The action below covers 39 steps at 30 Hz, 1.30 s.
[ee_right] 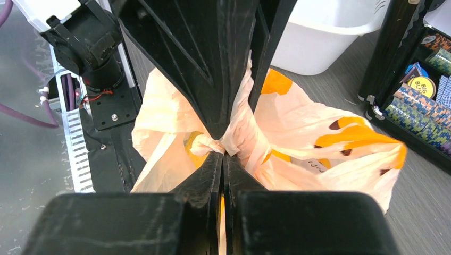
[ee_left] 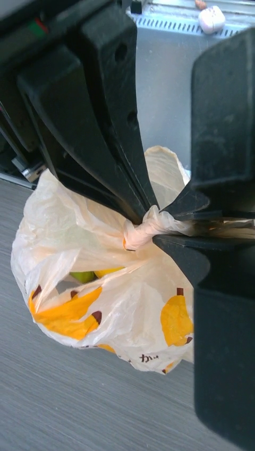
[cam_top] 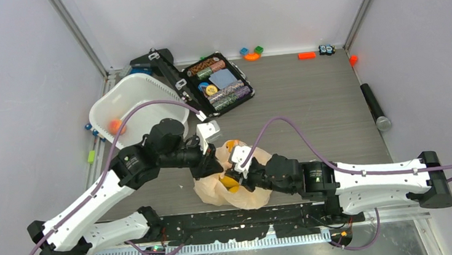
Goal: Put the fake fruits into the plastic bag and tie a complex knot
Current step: Adjust the plastic bag at the center of the board.
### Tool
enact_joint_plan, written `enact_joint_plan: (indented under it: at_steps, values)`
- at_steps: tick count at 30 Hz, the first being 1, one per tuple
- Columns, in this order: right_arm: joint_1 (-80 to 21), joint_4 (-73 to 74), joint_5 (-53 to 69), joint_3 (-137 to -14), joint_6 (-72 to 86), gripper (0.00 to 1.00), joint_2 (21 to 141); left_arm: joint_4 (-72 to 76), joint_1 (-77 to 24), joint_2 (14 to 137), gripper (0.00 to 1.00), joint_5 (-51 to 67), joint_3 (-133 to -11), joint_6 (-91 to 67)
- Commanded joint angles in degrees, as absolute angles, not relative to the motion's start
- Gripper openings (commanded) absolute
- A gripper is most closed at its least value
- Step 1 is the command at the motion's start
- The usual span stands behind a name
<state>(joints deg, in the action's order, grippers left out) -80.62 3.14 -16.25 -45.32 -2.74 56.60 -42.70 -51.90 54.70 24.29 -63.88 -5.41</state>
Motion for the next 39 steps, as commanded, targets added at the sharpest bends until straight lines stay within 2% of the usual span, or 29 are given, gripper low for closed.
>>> enact_joint_plan:
  at_steps: [1,11,22,34,37,39]
  values:
    - [-80.4,4.7,-17.4,-44.1,-3.3,0.05,55.8,-36.2,-52.2,52.5,0.15,29.5,-63.6,-10.8]
    - [-80.6,4.5,-16.7,-44.0,-3.4,0.05,56.0,-31.7,-52.2,52.2,0.19,31.3,-61.7,-15.4]
    - [-80.9,4.5,-16.6,-44.2,-3.6,0.05,56.0,-31.8,-52.2,53.3,0.34,29.0,-61.2,-17.1]
    - [-81.1,4.5,-16.6,-44.6,-3.9,0.05,56.5,-34.9,-52.3,55.5,0.32,24.8,-62.1,-16.4]
    - [-81.2,4.5,-16.4,-44.7,-4.0,0.05,56.7,-35.2,-52.3,56.0,0.27,24.4,-62.2,-16.1]
    - [-81.3,4.5,-16.4,-44.7,-4.0,0.05,56.7,-35.1,-52.3,56.3,0.19,24.3,-62.1,-16.0]
